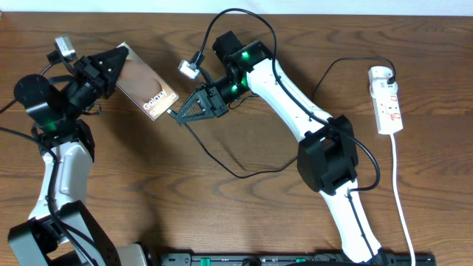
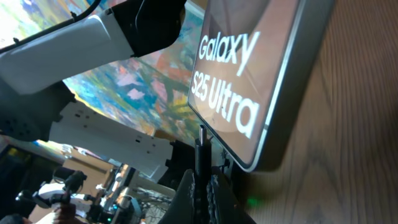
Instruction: Plug charger to phone and switch on socket
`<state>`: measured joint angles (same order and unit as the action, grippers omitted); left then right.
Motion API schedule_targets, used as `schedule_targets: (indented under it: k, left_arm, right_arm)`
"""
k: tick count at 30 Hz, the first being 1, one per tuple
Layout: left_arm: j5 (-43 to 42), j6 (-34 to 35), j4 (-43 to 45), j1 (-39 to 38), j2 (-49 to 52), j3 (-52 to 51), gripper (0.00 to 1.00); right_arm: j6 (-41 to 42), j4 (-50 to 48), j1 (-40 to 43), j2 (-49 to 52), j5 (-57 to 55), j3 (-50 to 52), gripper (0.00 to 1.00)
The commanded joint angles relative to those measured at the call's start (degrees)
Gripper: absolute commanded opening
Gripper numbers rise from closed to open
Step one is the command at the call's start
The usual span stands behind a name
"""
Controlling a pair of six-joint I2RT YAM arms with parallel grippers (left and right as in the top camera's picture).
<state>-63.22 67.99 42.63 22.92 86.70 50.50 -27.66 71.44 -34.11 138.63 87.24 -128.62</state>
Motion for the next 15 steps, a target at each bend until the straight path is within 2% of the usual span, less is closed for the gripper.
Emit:
schedule_targets:
  k: [1,15]
  left_arm:
    - [-0.1,1.4,0.8,1.2,-0.5,0.3,0.07]
    - [0.0,3.3,0.8,1.1,-0.5,0.3,0.07]
  right_arm:
    - [1.1,-0.1,1.0,-1.4,1.9,0.0,0.01]
    - [2.6,-1.3,1.0,-1.4,1.9,0.0,0.01]
